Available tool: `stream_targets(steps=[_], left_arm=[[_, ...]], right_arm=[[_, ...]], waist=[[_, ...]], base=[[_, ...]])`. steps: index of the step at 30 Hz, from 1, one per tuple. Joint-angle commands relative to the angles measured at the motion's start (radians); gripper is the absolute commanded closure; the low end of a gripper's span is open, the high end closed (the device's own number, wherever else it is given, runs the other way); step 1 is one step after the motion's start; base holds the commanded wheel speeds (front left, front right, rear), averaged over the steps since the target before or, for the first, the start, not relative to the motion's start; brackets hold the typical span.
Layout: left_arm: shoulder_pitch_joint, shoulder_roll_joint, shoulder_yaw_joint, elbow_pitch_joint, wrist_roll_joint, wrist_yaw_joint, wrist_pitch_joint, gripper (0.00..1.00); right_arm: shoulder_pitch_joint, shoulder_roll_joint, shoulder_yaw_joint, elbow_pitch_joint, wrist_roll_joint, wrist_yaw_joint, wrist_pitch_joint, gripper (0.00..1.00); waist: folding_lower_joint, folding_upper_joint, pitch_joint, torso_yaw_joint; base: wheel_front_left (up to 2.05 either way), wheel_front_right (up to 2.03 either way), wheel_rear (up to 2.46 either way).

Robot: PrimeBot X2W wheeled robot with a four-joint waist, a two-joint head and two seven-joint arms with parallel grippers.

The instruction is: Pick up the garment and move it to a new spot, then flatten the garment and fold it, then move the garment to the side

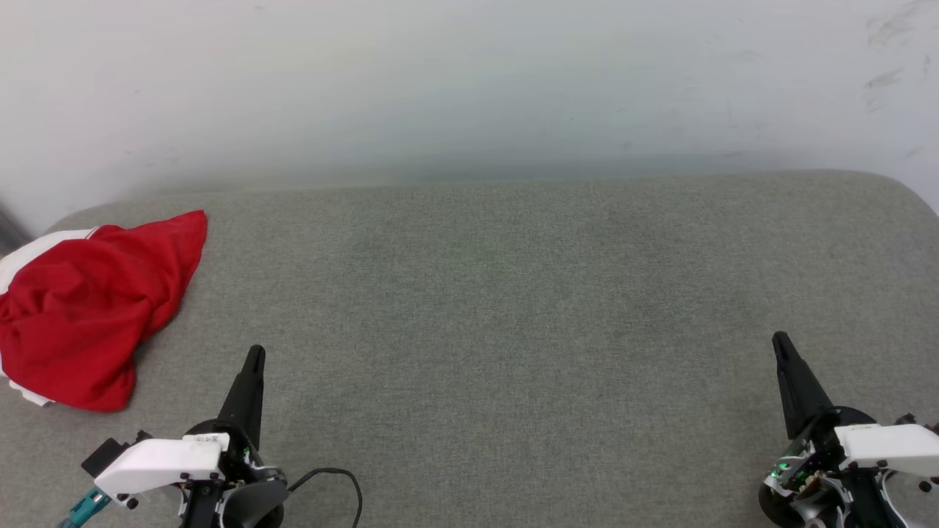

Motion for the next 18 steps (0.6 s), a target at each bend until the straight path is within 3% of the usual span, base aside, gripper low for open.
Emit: stream_targets(steps=[1,18], left_arm=[[-0.006,-0.001,0.002,0.001,0.002,-0.003,0.002,1.00],[-0.006,-0.001,0.002,0.001,0.002,-0.003,0.002,1.00]], right_arm=[[-0.011,0.003,0.000,0.000,-0.005,0.000,0.001,1.00],[-0.011,0.003,0.001,0.000,-0.005,0.000,0.001,1.00]], waist=[[0.0000,0.0000,0.000,0.000],[0.0000,0.0000,0.000,0.000]], base=[[0.00,0.00,0.00],[0.00,0.00,0.00]])
